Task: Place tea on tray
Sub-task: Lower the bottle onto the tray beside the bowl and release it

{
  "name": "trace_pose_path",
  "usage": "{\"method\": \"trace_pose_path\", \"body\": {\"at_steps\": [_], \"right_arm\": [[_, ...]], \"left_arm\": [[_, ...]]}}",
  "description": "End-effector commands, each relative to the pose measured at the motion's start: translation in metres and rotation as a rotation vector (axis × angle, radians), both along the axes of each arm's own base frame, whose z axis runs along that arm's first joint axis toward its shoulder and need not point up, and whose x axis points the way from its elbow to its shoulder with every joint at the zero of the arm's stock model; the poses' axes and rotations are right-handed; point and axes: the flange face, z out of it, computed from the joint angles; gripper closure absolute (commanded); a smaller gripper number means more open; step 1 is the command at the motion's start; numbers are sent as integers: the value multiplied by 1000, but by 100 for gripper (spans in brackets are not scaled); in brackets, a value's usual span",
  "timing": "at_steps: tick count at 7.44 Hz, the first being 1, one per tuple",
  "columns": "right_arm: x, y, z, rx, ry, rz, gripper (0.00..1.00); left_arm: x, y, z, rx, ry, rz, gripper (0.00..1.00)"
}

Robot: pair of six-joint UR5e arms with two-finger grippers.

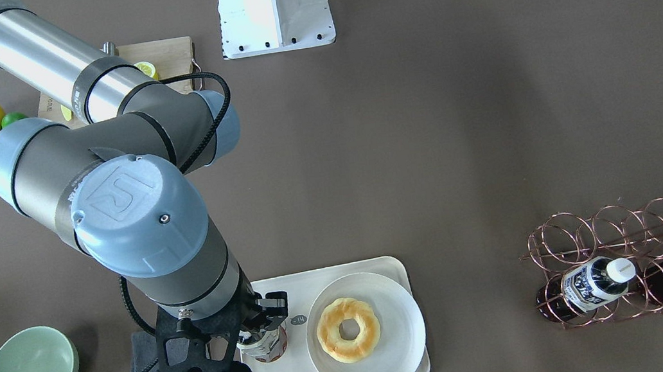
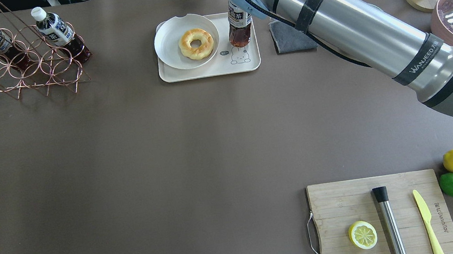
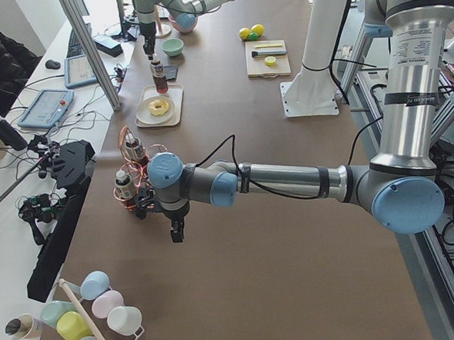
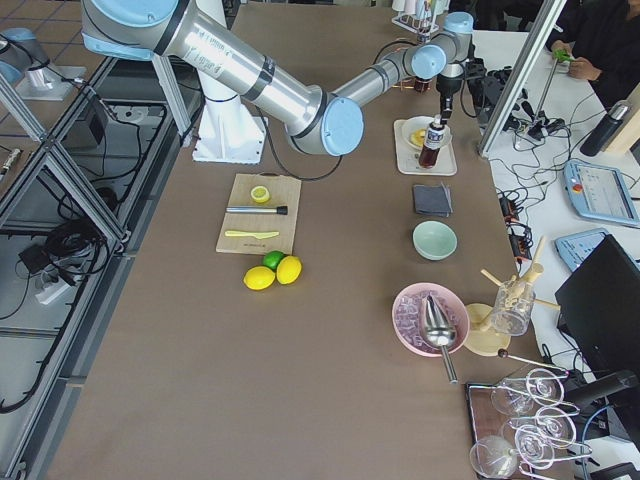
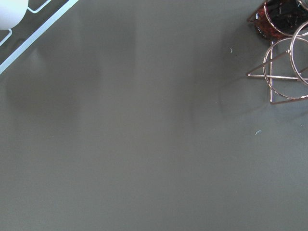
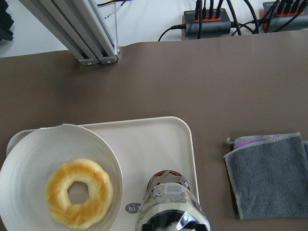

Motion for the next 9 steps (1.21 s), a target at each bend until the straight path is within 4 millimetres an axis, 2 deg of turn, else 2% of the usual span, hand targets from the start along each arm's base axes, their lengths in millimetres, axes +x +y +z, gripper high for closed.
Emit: {"method": "trace_pose_path", "body": {"at_steps": [1,3,4,5,7,8,9], "right_arm": [[-13,-2,0,21,13,12,100],[-14,-2,6,21,18,10,98],[-13,-1,5,22,16,12,43],[-13,-1,5,24,15,11,2],[-10,0,-2,27,3,15,1],[2,6,-22,45,-29,12,0],[22,31,-25,2,-56,-20,0]], "left_arm": [[1,-12,2,2,-1,0,3],[1,-12,2,2,-1,0,3],[1,-12,1,3,-1,0,3],[1,-12,1,3,-1,0,3],[1,-12,1,3,-1,0,3],[1,-12,2,5,-3,1,3],[0,-11,2,11,-8,4,3]]}}
